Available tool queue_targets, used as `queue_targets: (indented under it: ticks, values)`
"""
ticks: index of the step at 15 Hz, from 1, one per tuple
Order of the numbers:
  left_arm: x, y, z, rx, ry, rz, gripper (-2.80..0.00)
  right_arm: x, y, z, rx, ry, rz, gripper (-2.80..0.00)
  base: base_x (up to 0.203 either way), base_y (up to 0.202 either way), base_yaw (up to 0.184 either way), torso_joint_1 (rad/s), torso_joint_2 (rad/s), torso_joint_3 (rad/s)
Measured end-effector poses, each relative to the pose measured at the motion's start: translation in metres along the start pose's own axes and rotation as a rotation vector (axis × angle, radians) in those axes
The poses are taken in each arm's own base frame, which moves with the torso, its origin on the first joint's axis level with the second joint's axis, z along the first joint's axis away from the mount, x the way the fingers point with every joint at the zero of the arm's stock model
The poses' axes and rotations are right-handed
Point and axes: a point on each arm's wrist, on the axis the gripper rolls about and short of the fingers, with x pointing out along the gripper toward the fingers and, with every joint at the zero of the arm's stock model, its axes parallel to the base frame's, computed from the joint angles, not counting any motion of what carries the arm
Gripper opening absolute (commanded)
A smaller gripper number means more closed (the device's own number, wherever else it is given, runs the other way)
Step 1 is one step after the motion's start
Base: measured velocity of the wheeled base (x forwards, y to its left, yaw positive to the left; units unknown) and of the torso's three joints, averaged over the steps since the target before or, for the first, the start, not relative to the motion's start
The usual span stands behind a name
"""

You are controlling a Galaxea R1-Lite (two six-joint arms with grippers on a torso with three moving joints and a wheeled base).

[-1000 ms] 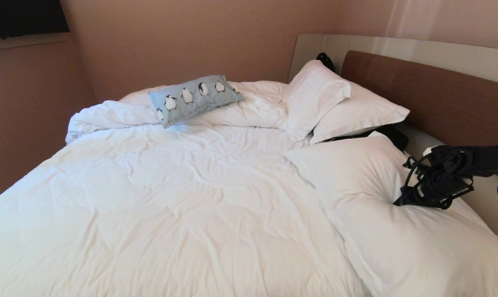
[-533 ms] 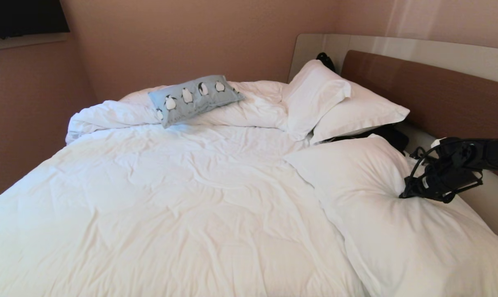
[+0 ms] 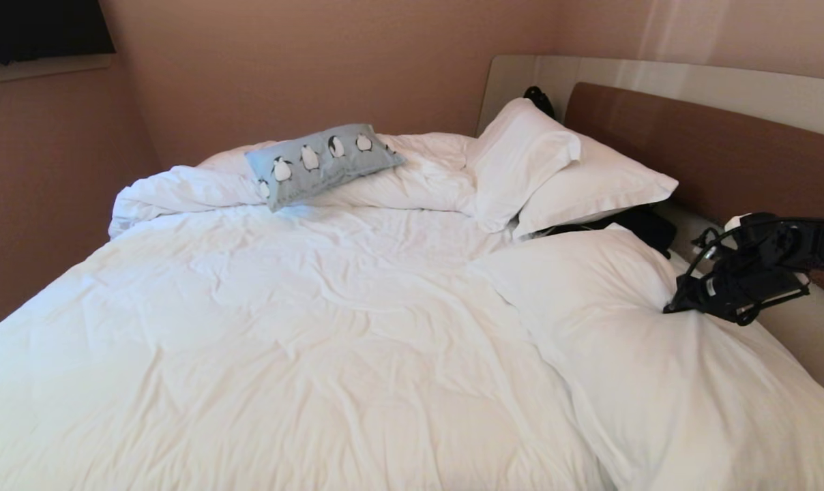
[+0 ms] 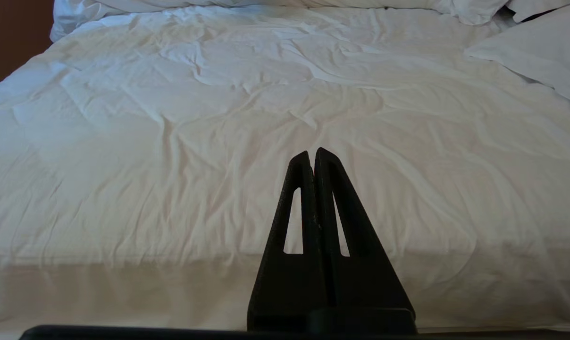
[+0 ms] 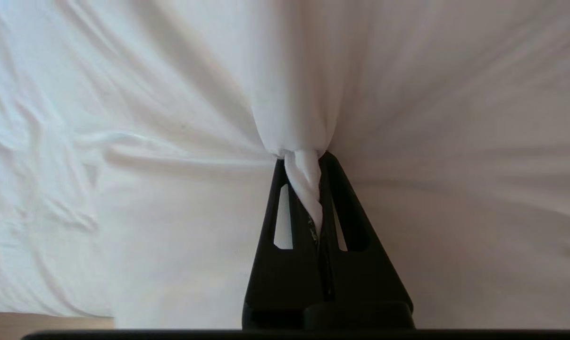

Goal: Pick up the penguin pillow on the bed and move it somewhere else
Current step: Place the pillow at the bedside

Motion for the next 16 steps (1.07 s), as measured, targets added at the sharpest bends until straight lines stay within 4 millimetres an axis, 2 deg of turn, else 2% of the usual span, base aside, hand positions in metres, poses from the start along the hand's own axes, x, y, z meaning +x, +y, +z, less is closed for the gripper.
queue_targets:
  ticks: [16]
  values:
    - [0.0,0.0,0.0,0.0,0.0,0.0,-2.8,-0.064,-0.003,0.021,0.123,-0.17,0.149,-2.8,0.0,0.0,0.0,0.0,0.0,0.0]
